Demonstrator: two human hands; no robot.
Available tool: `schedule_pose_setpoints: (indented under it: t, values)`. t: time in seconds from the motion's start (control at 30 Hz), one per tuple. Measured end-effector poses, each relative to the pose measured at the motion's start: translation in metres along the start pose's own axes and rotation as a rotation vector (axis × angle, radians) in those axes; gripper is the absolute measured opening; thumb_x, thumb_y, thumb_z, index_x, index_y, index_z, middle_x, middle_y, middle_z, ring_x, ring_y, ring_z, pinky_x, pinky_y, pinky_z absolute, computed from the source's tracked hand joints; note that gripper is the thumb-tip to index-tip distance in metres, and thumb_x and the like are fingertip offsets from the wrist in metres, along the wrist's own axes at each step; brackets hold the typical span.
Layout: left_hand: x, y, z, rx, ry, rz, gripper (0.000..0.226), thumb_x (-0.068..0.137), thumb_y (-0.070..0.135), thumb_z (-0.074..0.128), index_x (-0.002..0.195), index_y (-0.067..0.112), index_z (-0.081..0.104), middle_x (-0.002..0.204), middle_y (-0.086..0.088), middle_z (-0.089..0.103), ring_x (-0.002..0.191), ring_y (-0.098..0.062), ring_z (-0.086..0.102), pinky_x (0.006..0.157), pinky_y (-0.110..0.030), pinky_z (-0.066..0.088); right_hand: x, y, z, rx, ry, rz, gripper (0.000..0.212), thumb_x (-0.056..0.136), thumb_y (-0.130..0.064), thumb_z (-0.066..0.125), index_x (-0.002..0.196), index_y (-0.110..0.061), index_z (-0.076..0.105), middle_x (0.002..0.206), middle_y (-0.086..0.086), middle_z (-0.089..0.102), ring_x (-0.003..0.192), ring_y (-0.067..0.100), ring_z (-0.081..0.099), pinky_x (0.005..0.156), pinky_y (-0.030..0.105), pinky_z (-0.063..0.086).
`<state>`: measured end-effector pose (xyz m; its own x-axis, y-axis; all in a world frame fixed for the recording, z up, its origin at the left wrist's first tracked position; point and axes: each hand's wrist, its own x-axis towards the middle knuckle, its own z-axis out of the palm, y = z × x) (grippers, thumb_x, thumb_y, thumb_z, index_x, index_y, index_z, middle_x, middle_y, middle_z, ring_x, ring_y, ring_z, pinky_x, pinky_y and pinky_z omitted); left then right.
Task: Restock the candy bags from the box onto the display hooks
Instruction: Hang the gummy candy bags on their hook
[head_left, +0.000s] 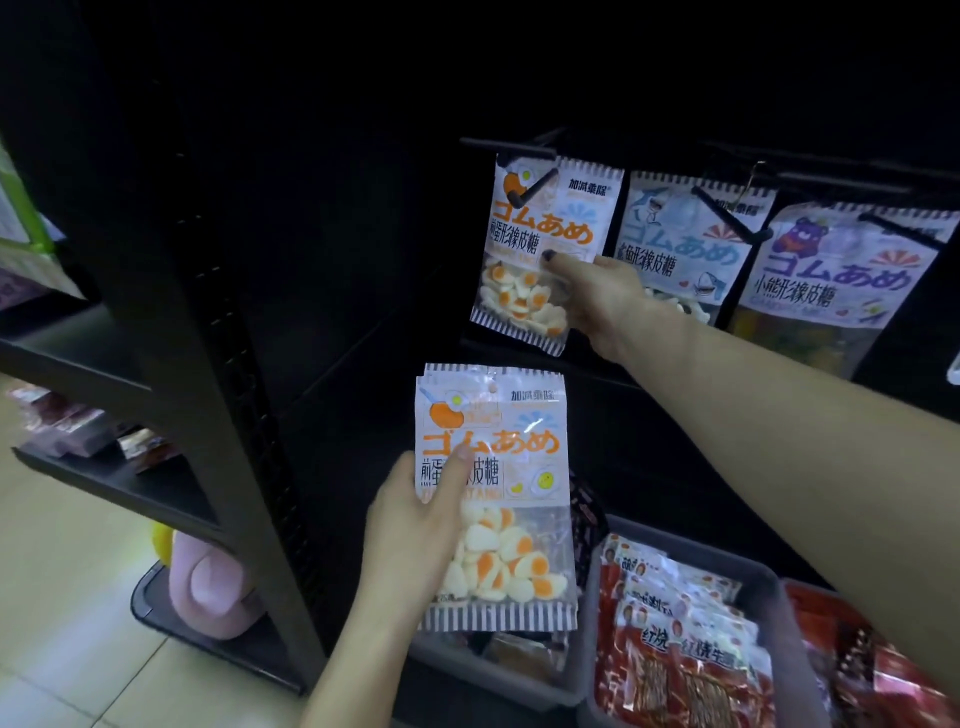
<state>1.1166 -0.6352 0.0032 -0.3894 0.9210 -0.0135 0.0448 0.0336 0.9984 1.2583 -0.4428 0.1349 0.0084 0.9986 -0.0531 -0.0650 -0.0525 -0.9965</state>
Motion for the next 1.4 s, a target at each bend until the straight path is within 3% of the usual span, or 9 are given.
schedule_pose_setpoints:
  t: [0.13, 0.27, 0.33, 0.6, 0.67, 0.8, 0.97, 1.07, 1.4]
  values:
    - [0.000, 0.005, 0.002, -0.055, 0.031, -0.001, 0.022, 0.098, 0.049, 0.062, 0.102, 0.031, 0.074, 0.096, 0.019, 0.079, 0.091, -0.001, 0.074, 0.086, -0.036, 0.058, -0.022, 0.022, -0.011, -0.181, 0.027, 0.127, 0.061, 0.086, -0.045, 0.077, 0.132, -0.012, 0.055, 0.093, 0.002, 0.063, 0.075, 0.016, 0.058, 0.065, 0.030, 0.045]
    - [-0.003, 0.009, -0.001, -0.138, 0.040, -0.023, 0.026, 0.097, 0.054, 0.062, 0.109, 0.034, 0.072, 0.104, 0.014, 0.079, 0.098, -0.009, 0.076, 0.095, -0.046, 0.059, -0.075, 0.044, -0.029, -0.216, -0.055, 0.282, 0.070, 0.092, -0.066, 0.059, 0.138, -0.014, 0.052, 0.120, 0.013, 0.067, 0.106, 0.026, 0.068, 0.100, 0.045, 0.052]
    - [-0.005, 0.010, -0.001, -0.160, 0.067, -0.022, 0.026, 0.096, 0.054, 0.063, 0.109, 0.034, 0.071, 0.103, 0.014, 0.079, 0.097, -0.009, 0.076, 0.095, -0.047, 0.060, -0.104, 0.048, -0.033, -0.101, -0.196, 0.333, 0.071, 0.093, -0.070, 0.055, 0.128, -0.008, 0.058, 0.119, 0.017, 0.072, 0.107, 0.029, 0.073, 0.097, 0.045, 0.056]
    - [-0.020, 0.022, 0.001, -0.212, 0.027, -0.043, 0.028, 0.094, 0.048, 0.068, 0.110, 0.026, 0.071, 0.099, 0.005, 0.081, 0.089, -0.016, 0.079, 0.088, -0.048, 0.063, -0.150, 0.068, -0.038, -0.336, -0.295, 0.117, 0.036, 0.083, -0.026, 0.086, 0.112, -0.013, 0.069, 0.108, 0.015, 0.076, 0.096, 0.031, 0.078, 0.089, 0.048, 0.063]
    - [-0.023, 0.024, 0.000, -0.215, 0.024, -0.044, 0.034, 0.093, 0.053, 0.067, 0.109, 0.023, 0.070, 0.098, 0.004, 0.081, 0.089, -0.017, 0.079, 0.088, -0.048, 0.062, -0.152, 0.069, -0.041, -0.346, -0.285, 0.079, 0.027, 0.085, -0.018, 0.084, 0.109, -0.014, 0.073, 0.105, 0.013, 0.078, 0.095, 0.028, 0.078, 0.083, 0.044, 0.063]
    - [-0.020, 0.023, -0.007, -0.234, 0.048, -0.082, 0.055, 0.094, 0.073, 0.049, 0.110, 0.027, 0.074, 0.101, 0.003, 0.081, 0.096, -0.018, 0.078, 0.095, -0.050, 0.058, -0.158, 0.065, -0.044, -0.263, -0.247, 0.047, 0.021, 0.093, -0.007, 0.075, 0.113, -0.010, 0.072, 0.105, 0.009, 0.080, 0.100, 0.029, 0.077, 0.098, 0.054, 0.058]
    - [-0.015, 0.020, -0.008, -0.210, 0.150, -0.116, 0.036, 0.106, 0.055, 0.045, 0.101, 0.032, 0.072, 0.091, 0.014, 0.080, 0.094, -0.013, 0.076, 0.091, -0.041, 0.058, -0.167, 0.047, -0.036, -0.195, -0.160, -0.071, 0.015, 0.097, -0.008, 0.069, 0.110, -0.017, 0.068, 0.105, 0.010, 0.079, 0.095, 0.038, 0.076, 0.088, 0.067, 0.057]
    - [-0.013, 0.016, -0.011, -0.158, 0.192, -0.111, 0.037, 0.106, 0.049, 0.049, 0.090, 0.024, 0.070, 0.082, 0.007, 0.078, 0.085, -0.017, 0.076, 0.079, -0.040, 0.059, -0.171, 0.025, -0.030, -0.069, -0.174, -0.144, 0.022, 0.099, 0.000, 0.063, 0.113, -0.017, 0.066, 0.104, 0.005, 0.081, 0.093, 0.029, 0.079, 0.088, 0.057, 0.062]
    - [-0.011, 0.010, -0.009, -0.117, 0.142, -0.100, 0.030, 0.104, 0.039, 0.051, 0.099, 0.016, 0.069, 0.094, -0.005, 0.078, 0.091, -0.026, 0.076, 0.089, -0.057, 0.061, -0.173, -0.013, -0.006, 0.134, -0.211, -0.210, 0.026, 0.098, 0.005, 0.062, 0.122, -0.005, 0.063, 0.113, 0.010, 0.079, 0.100, 0.024, 0.078, 0.079, 0.032, 0.065]
